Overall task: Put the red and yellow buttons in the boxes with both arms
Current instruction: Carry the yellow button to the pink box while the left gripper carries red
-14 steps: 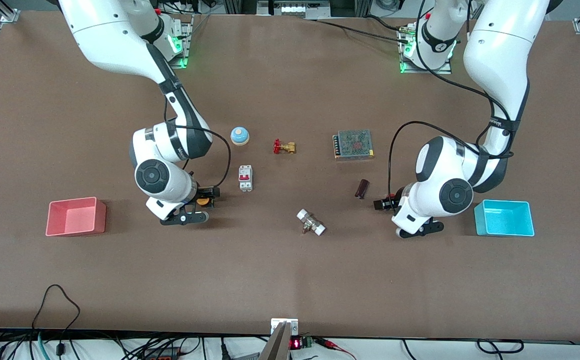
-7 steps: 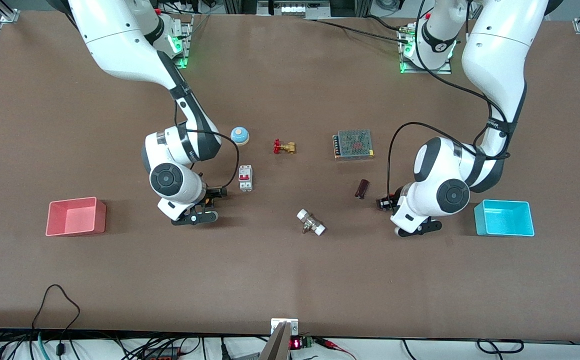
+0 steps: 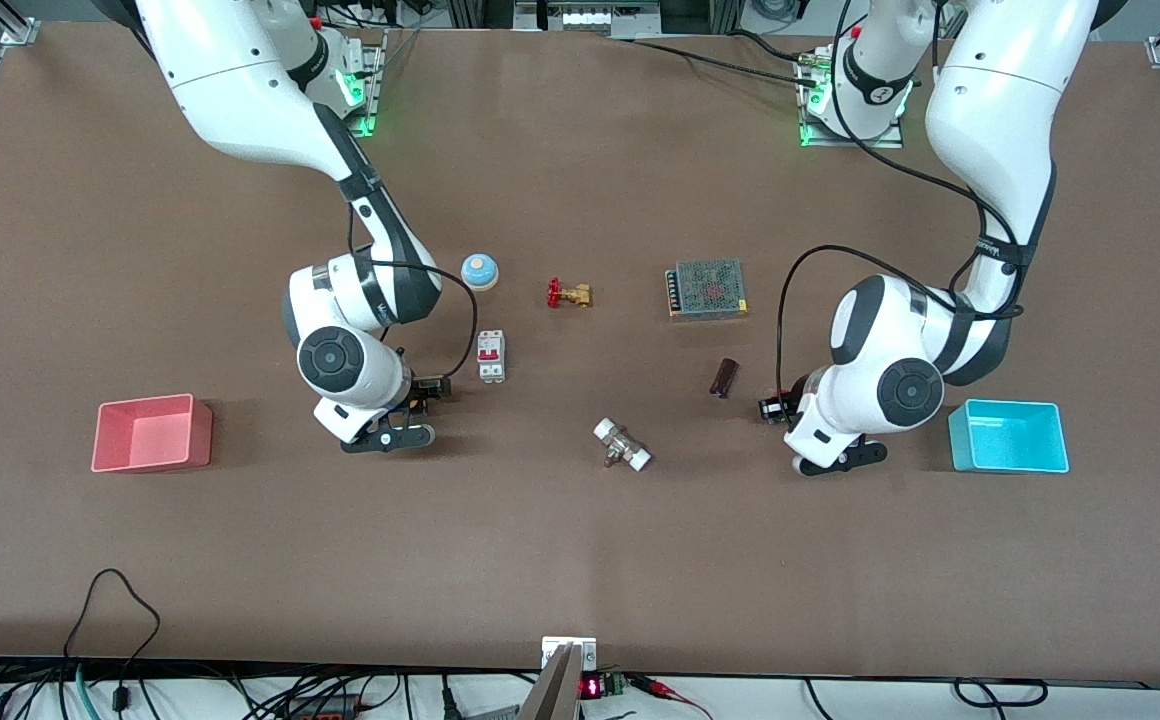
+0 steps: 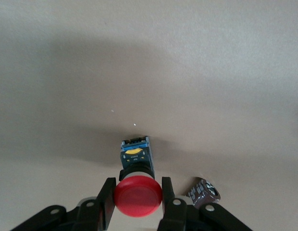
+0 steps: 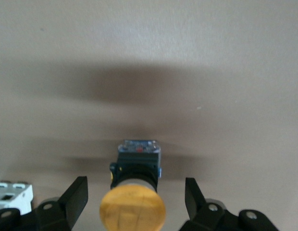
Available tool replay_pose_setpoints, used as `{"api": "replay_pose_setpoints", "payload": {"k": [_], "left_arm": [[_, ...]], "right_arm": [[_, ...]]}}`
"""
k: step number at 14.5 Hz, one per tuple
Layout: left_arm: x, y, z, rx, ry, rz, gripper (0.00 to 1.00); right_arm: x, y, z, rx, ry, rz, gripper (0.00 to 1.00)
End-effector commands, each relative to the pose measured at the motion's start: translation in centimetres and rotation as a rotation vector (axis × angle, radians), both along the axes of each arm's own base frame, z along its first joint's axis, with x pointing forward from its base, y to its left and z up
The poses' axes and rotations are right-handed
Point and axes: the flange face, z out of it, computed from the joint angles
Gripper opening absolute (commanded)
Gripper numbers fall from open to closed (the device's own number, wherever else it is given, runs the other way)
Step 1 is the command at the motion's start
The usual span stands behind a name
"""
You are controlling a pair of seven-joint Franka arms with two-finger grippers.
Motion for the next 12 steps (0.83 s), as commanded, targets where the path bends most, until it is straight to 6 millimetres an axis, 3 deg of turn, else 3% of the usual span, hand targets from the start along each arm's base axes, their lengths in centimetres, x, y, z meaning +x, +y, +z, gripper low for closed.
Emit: {"api": "replay_pose_setpoints", "payload": {"k": [1, 6, 8, 12], "left_arm": [[0.4, 1.7, 3.4, 0.004, -0.019, 0.007, 0.26], [2.4, 8.2, 10.6, -0.020, -0.016, -0.037, 0.24], [3.1, 11.7, 11.8, -0.021, -0.029, -0.068, 0.24], [3.4, 19.2, 12.0, -0.020, -0.042, -0.149, 0.24]], "right_arm": [[0.6, 0.0, -0.3, 0.008, -0.019, 0.000, 0.73], [0.5, 0.0, -0.7, 0.005, -0.013, -0.008, 0.65], [0.5, 0.0, -0.7, 0.005, -0.013, -0.008, 0.60], [0.5, 0.0, -0.6, 0.007, -0.012, -0.010, 0.44]]}}
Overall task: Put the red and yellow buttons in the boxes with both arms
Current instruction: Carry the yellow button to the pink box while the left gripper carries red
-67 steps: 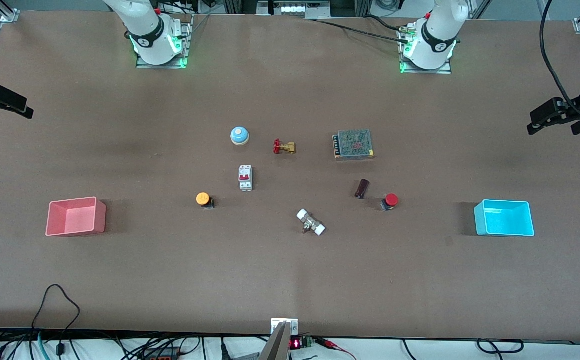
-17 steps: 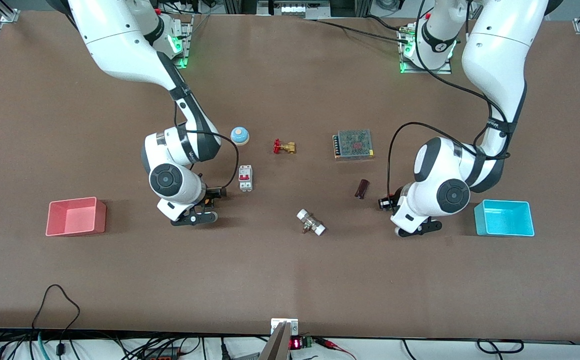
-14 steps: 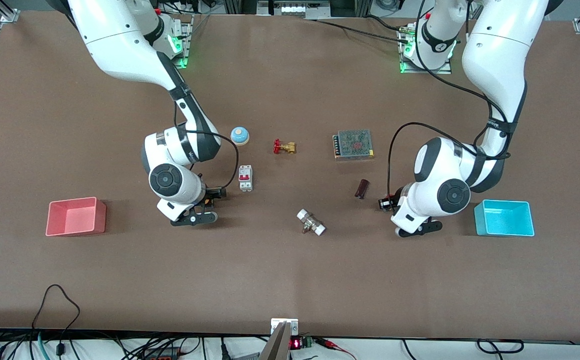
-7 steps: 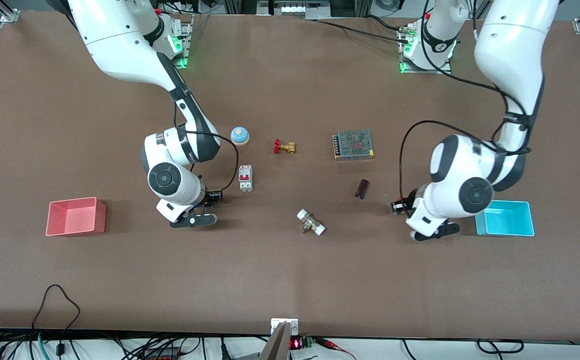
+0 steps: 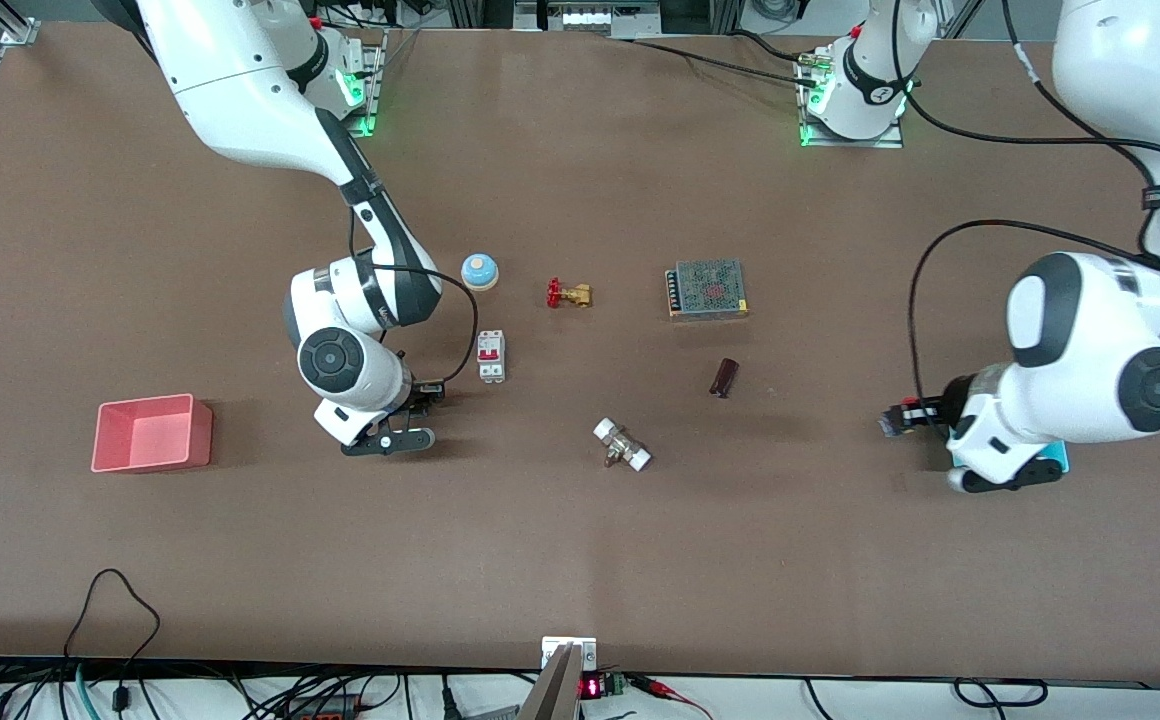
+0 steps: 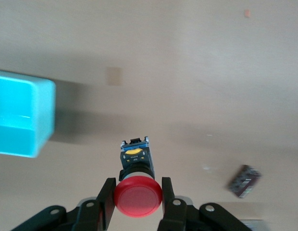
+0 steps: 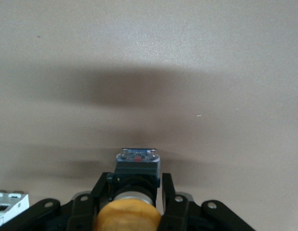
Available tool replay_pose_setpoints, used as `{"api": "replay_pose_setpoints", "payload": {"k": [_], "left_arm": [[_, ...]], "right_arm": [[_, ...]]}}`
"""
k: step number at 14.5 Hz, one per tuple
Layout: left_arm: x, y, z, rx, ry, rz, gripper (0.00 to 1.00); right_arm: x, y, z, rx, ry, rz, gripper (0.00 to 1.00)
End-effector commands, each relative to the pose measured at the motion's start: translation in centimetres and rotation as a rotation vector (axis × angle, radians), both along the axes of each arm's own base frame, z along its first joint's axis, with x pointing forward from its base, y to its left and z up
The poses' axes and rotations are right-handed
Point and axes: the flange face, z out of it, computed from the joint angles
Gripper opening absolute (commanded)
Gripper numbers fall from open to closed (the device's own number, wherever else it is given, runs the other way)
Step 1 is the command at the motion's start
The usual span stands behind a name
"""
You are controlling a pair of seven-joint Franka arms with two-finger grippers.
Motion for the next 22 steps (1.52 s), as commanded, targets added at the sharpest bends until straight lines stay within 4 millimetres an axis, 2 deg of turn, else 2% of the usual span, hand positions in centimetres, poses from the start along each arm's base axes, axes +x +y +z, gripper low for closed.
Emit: {"api": "replay_pose_setpoints", "payload": {"k": [1, 5, 7, 9, 10, 12, 14, 16, 18, 19, 22], "left_arm": [[0.1, 4.4, 0.3, -0.011, -0.006, -0.082, 0.24], [0.5, 11.5, -1.5, -0.035, -0.031, -0.133, 0.24], [0.7, 14.3, -2.9, -0.015, -0.023, -0.166, 0.24], [1.1, 15.3, -4.2, 0.020, -0.021, -0.196, 0.24], [1.1, 15.7, -5.0, 0.036, -0.007, -0.208, 0.24], [1.0, 16.6, -6.6, 0.063, 0.008, -0.220, 0.24], [1.2, 16.7, -8.0, 0.063, 0.003, -0.232, 0.24], [1.2, 17.1, -9.0, 0.061, 0.004, -0.228, 0.25], [1.1, 17.0, -9.9, 0.057, 0.008, -0.230, 0.26], [1.2, 16.9, -10.2, 0.056, 0.010, -0.232, 0.30], [1.2, 16.9, -10.5, 0.062, 0.009, -0.235, 0.59]], "right_arm": [[0.4, 0.0, 0.1, 0.009, -0.008, -0.009, 0.42], [1.0, -0.4, 1.5, 0.016, -0.027, -0.017, 0.39], [2.4, -1.9, 4.6, 0.030, -0.065, -0.035, 0.39], [4.2, -6.2, 7.1, 0.009, -0.099, -0.080, 0.39], [4.9, -8.5, 7.5, -0.007, -0.107, -0.109, 0.39], [6.5, -14.1, 8.8, -0.067, -0.140, -0.141, 0.39], [6.9, -19.1, 10.4, -0.112, -0.115, -0.142, 0.39], [6.9, -25.2, 11.2, -0.134, -0.060, -0.134, 0.39], [7.0, -30.2, 12.0, -0.122, -0.048, -0.111, 0.39], [7.0, -32.4, 12.3, -0.119, -0.050, -0.098, 0.39], [6.6, -37.1, 11.7, -0.097, -0.044, -0.077, 0.39]]}}
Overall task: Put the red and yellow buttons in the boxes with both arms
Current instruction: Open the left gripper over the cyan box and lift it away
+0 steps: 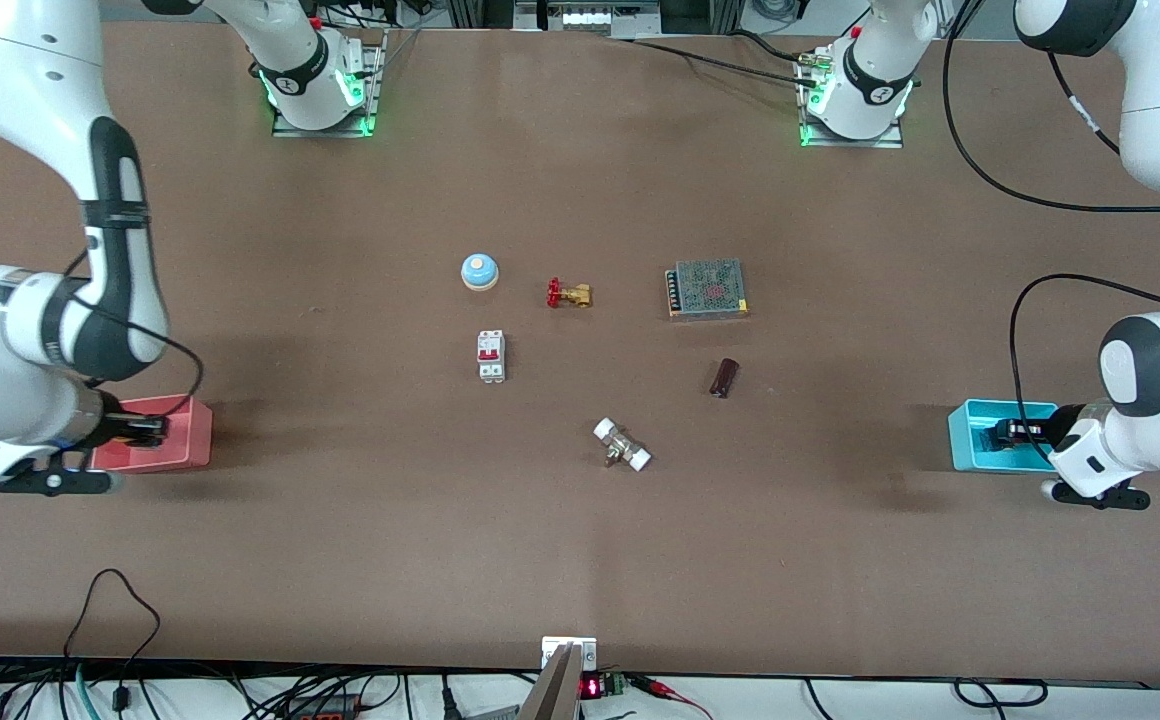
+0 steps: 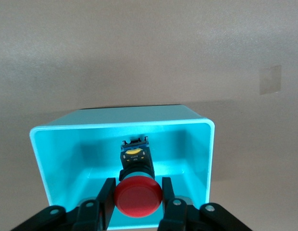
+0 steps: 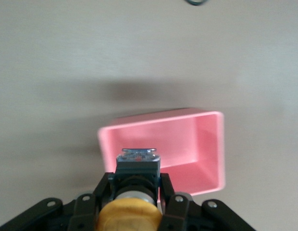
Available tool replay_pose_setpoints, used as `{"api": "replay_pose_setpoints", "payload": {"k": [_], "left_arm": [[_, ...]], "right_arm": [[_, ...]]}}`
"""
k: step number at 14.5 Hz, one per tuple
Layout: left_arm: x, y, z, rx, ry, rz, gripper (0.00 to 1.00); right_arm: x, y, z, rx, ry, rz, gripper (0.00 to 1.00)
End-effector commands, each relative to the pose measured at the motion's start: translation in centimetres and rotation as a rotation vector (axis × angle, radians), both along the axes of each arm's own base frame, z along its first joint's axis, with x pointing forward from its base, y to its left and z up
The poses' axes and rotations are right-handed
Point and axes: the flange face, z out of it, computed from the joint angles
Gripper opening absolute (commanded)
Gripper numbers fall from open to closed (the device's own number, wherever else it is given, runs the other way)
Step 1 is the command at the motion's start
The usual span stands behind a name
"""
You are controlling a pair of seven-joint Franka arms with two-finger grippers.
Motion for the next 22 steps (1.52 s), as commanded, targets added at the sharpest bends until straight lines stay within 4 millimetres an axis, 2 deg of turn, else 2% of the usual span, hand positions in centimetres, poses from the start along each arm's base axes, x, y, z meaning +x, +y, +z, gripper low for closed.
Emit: {"api": "replay_pose_setpoints", "payload": {"k": [1, 2, 4, 7, 12, 13, 18, 22], "left_arm": [[0.9, 0.3, 0.5, 0.026, -0.026, -0.033, 0.72], [1.0, 0.1, 0.8, 0.028, -0.031, -0.035, 0.86], [1.6, -0.6, 2.7, 0.035, -0.061, -0.044, 1.00], [3.2, -3.1, 7.3, 0.044, -0.136, -0.043, 1.00], [1.5, -7.6, 14.6, 0.071, -0.136, 0.007, 1.00], [1.2, -9.0, 16.4, 0.066, -0.144, 0.022, 1.00], [-2.5, -14.3, 26.3, 0.068, -0.182, 0.073, 1.00], [-6.5, -16.1, 33.3, 0.050, -0.208, 0.072, 1.00]], "right_arm": [[-0.2, -2.3, -0.7, 0.050, 0.015, 0.027, 0.39], [-0.2, -2.6, -1.3, 0.065, 0.021, 0.032, 0.39], [-0.3, -2.8, -2.9, 0.085, 0.030, 0.027, 0.39], [0.0, -2.9, -4.2, 0.082, 0.019, 0.027, 0.39], [-0.3, -3.2, -6.8, 0.115, 0.044, -0.004, 0.39], [-0.4, -3.2, -7.3, 0.114, 0.050, -0.005, 0.39], [-0.2, -3.7, -9.8, 0.104, 0.027, -0.012, 0.39], [-0.2, -3.6, -10.9, 0.105, 0.029, -0.014, 0.40]]}}
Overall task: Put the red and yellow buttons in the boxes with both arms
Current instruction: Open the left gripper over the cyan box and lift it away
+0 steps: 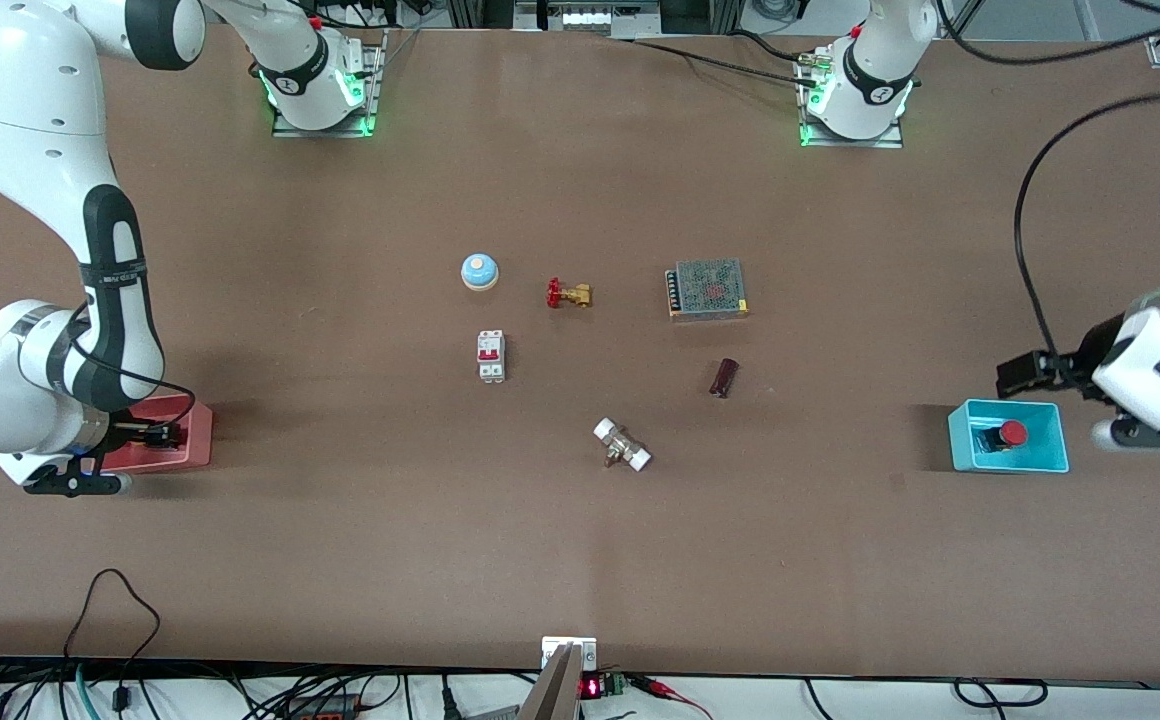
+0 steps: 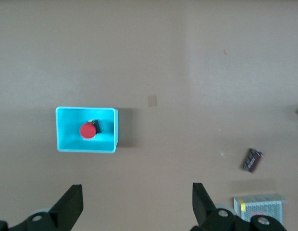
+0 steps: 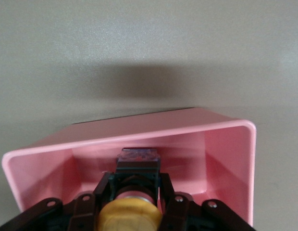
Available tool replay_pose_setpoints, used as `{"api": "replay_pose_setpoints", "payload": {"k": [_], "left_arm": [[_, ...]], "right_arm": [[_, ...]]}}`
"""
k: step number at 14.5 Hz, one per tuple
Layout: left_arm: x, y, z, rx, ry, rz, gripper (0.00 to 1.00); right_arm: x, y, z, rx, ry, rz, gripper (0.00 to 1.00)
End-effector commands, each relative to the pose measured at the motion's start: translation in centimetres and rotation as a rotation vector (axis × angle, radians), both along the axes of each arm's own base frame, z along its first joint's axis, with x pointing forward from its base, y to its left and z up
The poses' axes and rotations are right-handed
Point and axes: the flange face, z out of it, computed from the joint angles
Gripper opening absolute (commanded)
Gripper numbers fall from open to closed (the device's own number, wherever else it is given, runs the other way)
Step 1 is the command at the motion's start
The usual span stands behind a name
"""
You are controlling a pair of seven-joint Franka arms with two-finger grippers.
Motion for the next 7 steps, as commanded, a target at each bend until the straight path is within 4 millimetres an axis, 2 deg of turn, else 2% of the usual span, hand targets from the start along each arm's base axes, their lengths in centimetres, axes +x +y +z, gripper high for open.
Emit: {"api": "replay_pose_setpoints", "payload": {"k": [1, 2, 3, 4, 7], "left_arm": [[-3.6, -0.6, 4.0, -0.034, -0.019, 0.018, 1.00], [-4.5, -0.8, 5.6, -0.046, -0.033, 0.020, 1.00], [-5.2, -1.0, 6.6, -0.044, -0.033, 0.019, 1.00], [-5.9, -1.1, 7.8, -0.041, -0.049, 0.020, 1.00], [-6.8, -1.1, 9.7, -0.035, -0.055, 0.020, 1.00]], "right_arm": [[0.4, -0.3, -0.3, 0.015, -0.027, 0.007, 0.40], [0.5, -0.3, -0.2, 0.014, -0.032, 0.012, 0.50], [0.6, -0.3, -0.1, 0.017, -0.037, -0.001, 0.87], [0.6, -0.2, 0.4, 0.038, -0.044, -0.010, 1.00], [0.8, 0.4, 2.2, 0.057, -0.061, -0.018, 1.00]]}}
